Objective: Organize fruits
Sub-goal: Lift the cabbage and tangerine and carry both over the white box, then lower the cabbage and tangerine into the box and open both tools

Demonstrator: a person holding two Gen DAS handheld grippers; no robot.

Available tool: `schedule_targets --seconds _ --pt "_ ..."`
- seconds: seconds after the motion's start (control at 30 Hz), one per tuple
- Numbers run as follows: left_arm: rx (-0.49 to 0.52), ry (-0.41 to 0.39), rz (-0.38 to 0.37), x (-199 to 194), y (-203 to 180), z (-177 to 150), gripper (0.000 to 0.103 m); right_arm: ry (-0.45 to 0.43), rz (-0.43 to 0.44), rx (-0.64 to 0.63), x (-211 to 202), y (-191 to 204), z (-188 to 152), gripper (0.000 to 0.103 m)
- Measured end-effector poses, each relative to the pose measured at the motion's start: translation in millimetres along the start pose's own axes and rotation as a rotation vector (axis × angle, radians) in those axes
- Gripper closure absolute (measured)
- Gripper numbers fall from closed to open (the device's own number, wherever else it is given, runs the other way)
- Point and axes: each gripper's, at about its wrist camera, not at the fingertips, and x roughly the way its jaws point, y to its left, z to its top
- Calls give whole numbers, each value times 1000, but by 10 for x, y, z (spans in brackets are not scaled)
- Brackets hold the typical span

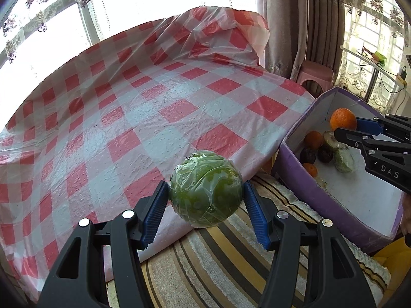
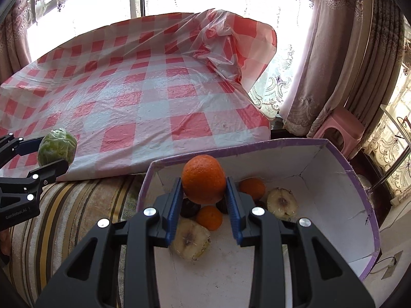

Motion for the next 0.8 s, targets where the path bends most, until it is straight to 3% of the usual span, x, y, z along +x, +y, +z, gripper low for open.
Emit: schedule_targets --seconds 0.8 --pt "164 19 -83 174 -723 237 45 49 -161 93 -24 -785 -269 70"
